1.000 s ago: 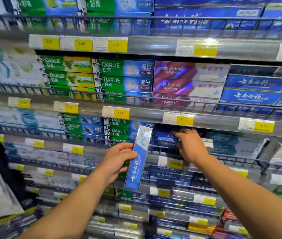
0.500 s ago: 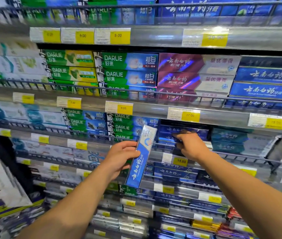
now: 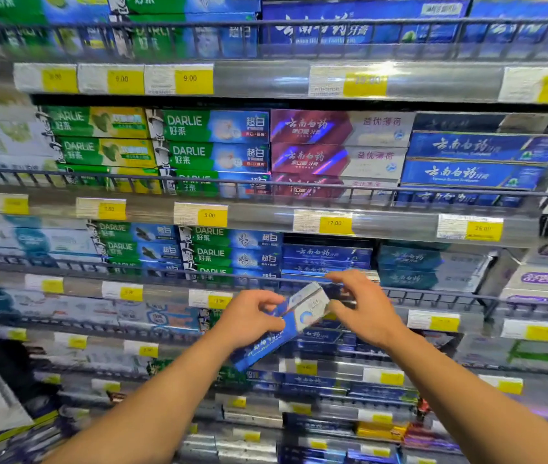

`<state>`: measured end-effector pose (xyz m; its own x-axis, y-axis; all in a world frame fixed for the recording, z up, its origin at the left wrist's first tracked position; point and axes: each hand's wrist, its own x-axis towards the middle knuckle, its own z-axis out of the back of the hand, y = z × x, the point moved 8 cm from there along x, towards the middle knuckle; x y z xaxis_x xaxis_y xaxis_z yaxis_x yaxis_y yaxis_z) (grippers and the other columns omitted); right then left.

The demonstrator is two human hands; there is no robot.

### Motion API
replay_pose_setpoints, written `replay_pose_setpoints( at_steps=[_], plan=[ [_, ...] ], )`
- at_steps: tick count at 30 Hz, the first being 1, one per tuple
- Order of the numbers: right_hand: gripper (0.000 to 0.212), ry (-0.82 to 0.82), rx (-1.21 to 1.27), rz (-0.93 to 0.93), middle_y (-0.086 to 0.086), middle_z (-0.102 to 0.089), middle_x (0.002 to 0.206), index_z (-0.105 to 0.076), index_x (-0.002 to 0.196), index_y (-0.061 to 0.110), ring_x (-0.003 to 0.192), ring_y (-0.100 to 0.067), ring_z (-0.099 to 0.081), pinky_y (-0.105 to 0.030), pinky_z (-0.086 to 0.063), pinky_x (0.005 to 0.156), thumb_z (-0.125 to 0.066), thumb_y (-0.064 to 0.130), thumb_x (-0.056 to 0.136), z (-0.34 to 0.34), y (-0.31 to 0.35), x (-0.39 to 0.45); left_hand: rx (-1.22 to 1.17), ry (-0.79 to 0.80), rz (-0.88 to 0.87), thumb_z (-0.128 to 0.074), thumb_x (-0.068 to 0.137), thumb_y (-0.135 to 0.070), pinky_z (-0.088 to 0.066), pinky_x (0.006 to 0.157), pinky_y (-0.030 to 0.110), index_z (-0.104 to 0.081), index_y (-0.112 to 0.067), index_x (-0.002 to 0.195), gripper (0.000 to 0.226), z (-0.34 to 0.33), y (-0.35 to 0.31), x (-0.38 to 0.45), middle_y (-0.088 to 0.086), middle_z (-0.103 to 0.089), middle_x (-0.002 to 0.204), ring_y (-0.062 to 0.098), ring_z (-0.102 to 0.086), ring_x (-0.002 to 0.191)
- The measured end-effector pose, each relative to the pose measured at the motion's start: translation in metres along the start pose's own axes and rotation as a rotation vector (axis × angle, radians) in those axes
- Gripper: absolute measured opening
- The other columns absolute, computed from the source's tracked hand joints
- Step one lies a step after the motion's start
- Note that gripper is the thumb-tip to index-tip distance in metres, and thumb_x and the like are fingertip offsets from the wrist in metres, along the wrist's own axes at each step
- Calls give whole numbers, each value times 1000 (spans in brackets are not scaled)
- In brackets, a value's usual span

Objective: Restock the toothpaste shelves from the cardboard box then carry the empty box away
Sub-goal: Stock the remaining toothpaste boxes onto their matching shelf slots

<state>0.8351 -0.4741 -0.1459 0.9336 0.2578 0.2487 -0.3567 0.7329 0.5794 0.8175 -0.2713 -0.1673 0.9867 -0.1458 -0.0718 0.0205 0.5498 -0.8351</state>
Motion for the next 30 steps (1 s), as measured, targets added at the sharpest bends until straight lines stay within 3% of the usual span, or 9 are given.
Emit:
replay_pose_setpoints(
  at_steps=[4, 9, 11, 13, 16, 18, 25, 28, 30],
  plan=[
    [40, 43, 124, -53, 10, -56, 122, -60, 127, 25, 110, -9, -56, -25, -46, 94, -67, 18, 88, 2, -7, -11, 219, 55, -98, -74, 83, -16, -44, 95, 24, -62, -21, 129, 48, -24, -31, 13, -2, -60, 133, 11, -56, 119],
    [34, -78, 210, -144, 3, -68, 111, -66, 116, 29, 96, -16, -64, -36, -51, 90, -69, 13, 86, 29, -33, -19, 299, 26, -210, -73, 83, -23, -42, 99, 23, -65, -23, 125, 43, -30, -61, 22, -6, -64, 128, 9, -58, 117],
    [32, -164, 193, -167, -5, -71, 100, -68, 114, 31, 88, -22, -64, -33, -52, 82, -70, 16, 85, 44, -42, -21, 269, -62, -229, -75, 81, -27, -45, 101, 27, -66, -23, 122, 43, -22, -65, 23, -7, -65, 123, 11, -59, 114],
    [30, -246, 199, -194, -6, -71, 94, -69, 113, 29, 83, -21, -61, -25, -48, 73, -69, 17, 86, 58, -52, -23, 192, -226, -204, -76, 80, -29, -46, 95, 29, -64, -23, 122, 44, -2, -60, 22, -9, -62, 116, 10, -57, 107],
    [31, -332, 257, -231, 0, -71, 101, -68, 117, 24, 91, -16, -64, -29, -50, 81, -69, 17, 86, 73, -68, -21, 18, -391, -139, -71, 85, -23, -48, 78, 26, -64, -21, 118, 34, 18, -45, 21, -4, -65, 103, 9, -60, 82],
    [31, -344, 256, -242, 0, -71, 104, -68, 118, 22, 94, -17, -65, -34, -53, 85, -69, 17, 87, 75, -73, -15, -62, -364, -114, -69, 86, -21, -54, 76, 29, -64, -22, 119, 34, 16, -42, 24, -5, -67, 97, 6, -61, 76],
    [33, -390, 269, -259, 0, -69, 97, -68, 118, 23, 90, -16, -63, -33, -50, 82, -70, 19, 86, 78, -77, 0, -192, -269, -75, -66, 88, -9, -48, 94, 26, -50, -14, 140, 54, 5, -36, 36, -8, -66, 111, 6, -60, 102],
    [33, -421, 249, -244, 3, -64, 88, -67, 119, 21, 81, -15, -55, -27, -41, 74, -71, 18, 86, 77, -74, 6, -157, -259, -73, -66, 89, -9, -45, 72, 14, -45, -18, 144, 60, 3, -35, 36, 5, -61, 126, 6, -59, 92],
    [34, -423, 239, -257, 2, -64, 89, -66, 119, 21, 81, -16, -55, -26, -39, 74, -70, 18, 86, 73, -74, 8, -126, -261, -54, -66, 90, -12, -44, 68, 16, -42, -21, 146, 62, 2, -33, 37, 12, -50, 134, 13, -59, 85]
  ],
)
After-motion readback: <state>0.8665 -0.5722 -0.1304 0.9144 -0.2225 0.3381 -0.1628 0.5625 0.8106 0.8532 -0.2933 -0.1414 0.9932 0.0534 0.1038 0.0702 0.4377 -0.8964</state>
